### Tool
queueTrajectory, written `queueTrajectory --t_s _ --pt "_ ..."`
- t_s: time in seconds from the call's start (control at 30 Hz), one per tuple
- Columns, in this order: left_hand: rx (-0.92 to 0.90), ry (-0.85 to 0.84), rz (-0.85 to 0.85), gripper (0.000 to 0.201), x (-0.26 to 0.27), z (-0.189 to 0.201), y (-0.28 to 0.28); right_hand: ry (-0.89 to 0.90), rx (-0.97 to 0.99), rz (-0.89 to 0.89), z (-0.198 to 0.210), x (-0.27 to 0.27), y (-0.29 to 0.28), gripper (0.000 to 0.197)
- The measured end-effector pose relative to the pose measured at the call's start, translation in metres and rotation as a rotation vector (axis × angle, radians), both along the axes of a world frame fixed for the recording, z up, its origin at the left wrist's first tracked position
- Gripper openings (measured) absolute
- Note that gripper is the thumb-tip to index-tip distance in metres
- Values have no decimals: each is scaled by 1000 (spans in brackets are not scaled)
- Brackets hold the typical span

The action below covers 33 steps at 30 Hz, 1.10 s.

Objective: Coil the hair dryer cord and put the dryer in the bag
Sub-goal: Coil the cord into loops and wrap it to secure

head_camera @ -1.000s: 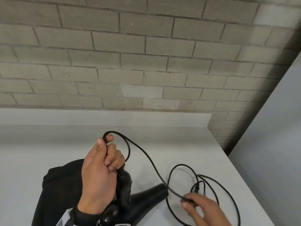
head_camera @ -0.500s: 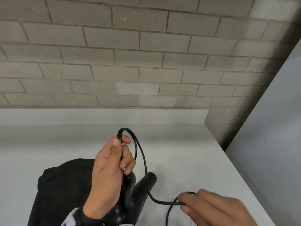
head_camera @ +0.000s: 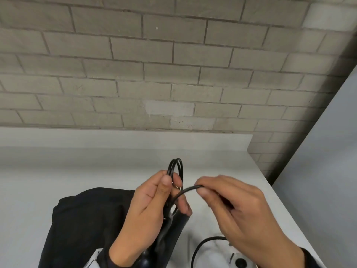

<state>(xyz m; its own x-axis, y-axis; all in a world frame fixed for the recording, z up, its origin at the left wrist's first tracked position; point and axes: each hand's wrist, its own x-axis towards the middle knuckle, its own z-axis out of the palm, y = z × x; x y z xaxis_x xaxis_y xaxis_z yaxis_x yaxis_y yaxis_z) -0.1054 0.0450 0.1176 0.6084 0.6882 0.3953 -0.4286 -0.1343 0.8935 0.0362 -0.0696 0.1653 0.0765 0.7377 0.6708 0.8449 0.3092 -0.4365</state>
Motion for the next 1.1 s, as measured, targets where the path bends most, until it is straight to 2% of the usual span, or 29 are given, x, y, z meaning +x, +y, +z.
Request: queueTrajectory --t_s 0.17,0.4,0.73,0.83,0.97,1.1 --pt "37 26 -35 35 1 0 -4 78 47 -109 7 5 22 12" --pt "-13 50 -2 48 -2 0 -1 212 -9 -95 -3 8 33 12" --pt "-50 77 -97 48 -2 2 -1 338 -88 -130 -11 12 35 16" --pt "-59 80 -125 46 -2 2 0 301 -116 -120 -14 13 36 13" --pt "-93 54 -153 45 -2 2 -2 162 -180 -53 -21 14 35 39" --pt "-110 41 -171 44 0 1 -3 76 -178 -47 -28 10 37 38"
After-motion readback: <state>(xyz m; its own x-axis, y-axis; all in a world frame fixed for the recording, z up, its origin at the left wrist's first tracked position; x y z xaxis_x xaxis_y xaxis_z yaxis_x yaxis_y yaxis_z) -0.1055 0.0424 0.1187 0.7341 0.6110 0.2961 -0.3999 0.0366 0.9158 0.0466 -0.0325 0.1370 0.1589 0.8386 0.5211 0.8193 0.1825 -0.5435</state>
